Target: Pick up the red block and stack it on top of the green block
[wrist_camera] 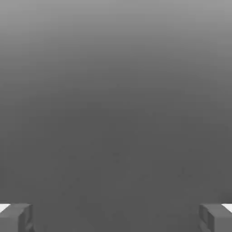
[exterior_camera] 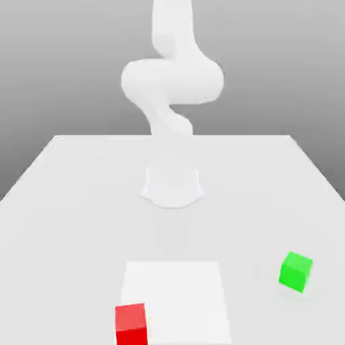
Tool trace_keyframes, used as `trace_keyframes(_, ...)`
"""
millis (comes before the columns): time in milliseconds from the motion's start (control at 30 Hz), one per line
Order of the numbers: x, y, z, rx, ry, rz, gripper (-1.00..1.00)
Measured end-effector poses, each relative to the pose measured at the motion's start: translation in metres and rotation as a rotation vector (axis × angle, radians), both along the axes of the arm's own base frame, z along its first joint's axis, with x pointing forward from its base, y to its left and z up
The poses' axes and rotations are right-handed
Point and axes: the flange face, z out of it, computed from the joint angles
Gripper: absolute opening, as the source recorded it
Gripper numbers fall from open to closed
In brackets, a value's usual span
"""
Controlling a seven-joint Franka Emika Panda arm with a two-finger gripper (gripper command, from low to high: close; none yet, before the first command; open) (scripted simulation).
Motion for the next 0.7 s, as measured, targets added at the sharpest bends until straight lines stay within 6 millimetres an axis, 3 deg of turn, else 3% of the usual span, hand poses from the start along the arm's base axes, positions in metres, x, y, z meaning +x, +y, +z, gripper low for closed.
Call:
trace_keyframes(167,0.059,-0.012,-0.081,0.004,0.143,0.041,0.0)
trace_keyframes(367,0.105,-0.025,-0.186,-0.002,0.308,0.079,0.0)
trace_keyframes(533,0.124,-0.035,-0.279,-0.015,0.445,0.105,0.0)
trace_keyframes(700,0.125,-0.048,-0.372,-0.039,0.582,0.124,0.0)
